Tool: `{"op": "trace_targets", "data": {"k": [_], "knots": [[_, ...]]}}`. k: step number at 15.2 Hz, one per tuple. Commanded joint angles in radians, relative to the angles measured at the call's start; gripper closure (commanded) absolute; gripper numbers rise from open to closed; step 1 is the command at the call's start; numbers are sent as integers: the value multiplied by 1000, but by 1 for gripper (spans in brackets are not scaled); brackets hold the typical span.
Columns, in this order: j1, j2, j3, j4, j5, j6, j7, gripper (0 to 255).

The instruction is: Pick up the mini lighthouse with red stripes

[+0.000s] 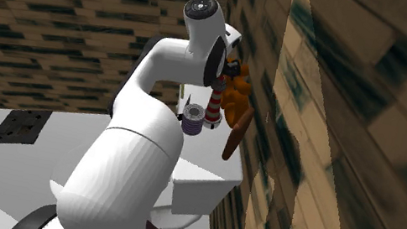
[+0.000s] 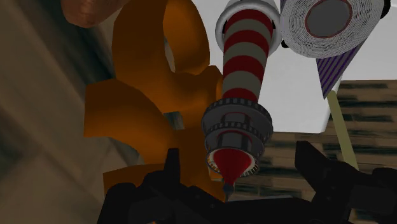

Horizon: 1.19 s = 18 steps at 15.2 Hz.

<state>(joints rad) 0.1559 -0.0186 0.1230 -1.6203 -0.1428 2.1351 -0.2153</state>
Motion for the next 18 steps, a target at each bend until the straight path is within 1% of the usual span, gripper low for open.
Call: {"op": "trace_targets", "data": {"k": [1, 2, 3, 11, 18], "knots": [[0, -4, 1, -29, -2, 25, 5, 0], [0, -4, 1, -29, -2, 25, 5, 0], [0, -4, 0, -27, -2, 24, 4, 255], [-1, -9, -1, -39, 0, 31, 2, 255], [2, 17, 2, 79, 0, -61, -5, 255]]}}
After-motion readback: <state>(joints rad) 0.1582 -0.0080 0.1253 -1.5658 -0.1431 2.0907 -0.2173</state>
